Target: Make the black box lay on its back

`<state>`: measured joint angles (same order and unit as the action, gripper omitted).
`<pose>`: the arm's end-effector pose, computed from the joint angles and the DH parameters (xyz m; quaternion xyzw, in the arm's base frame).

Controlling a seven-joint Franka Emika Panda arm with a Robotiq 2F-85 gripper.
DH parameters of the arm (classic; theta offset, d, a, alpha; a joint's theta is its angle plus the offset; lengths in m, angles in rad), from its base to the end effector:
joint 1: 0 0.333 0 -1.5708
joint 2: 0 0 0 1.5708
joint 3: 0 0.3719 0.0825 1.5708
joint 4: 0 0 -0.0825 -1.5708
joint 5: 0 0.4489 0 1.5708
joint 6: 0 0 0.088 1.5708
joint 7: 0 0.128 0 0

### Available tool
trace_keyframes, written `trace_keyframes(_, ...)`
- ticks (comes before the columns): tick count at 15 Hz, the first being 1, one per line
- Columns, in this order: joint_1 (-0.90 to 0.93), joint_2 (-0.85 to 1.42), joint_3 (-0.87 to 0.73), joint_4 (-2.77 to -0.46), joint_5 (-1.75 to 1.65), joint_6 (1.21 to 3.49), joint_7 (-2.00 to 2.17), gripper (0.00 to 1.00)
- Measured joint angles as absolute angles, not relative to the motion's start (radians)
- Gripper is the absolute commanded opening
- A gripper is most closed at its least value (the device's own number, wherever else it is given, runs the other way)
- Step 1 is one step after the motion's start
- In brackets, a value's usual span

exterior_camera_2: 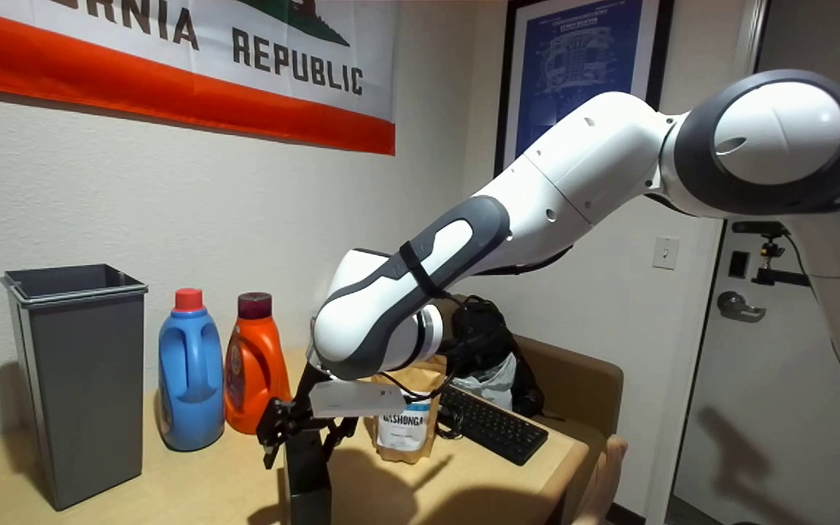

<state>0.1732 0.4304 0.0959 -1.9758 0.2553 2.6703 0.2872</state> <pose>0.6871 0.1808 0.2591 -0.9799 0.1205 -0.0997 0.1235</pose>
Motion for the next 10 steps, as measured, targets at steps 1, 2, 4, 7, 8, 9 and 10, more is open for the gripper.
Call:
trace_keyframes(1, 0.175, 0.432, 0.096, -1.974, 0.255, 2.676, 0.287, 0.58)
trace_keyframes(2, 0.176, 0.432, 0.096, -1.974, 0.255, 2.684, 0.287, 0.49)
trace_keyframes(4, 0.180, 0.432, 0.097, -1.974, 0.255, 2.703, 0.287, 0.35)
trace_keyframes(7, 0.181, 0.430, 0.101, -1.973, 0.257, 2.726, 0.287, 0.26)
trace_keyframes(8, 0.180, 0.431, 0.107, -1.974, 0.263, 2.733, 0.287, 0.26)
trace_keyframes(9, 0.174, 0.431, 0.119, -1.974, 0.284, 2.742, 0.281, 0.26)
trace_keyframes(10, 0.160, 0.431, 0.146, -1.974, 0.324, 2.753, 0.257, 0.26)
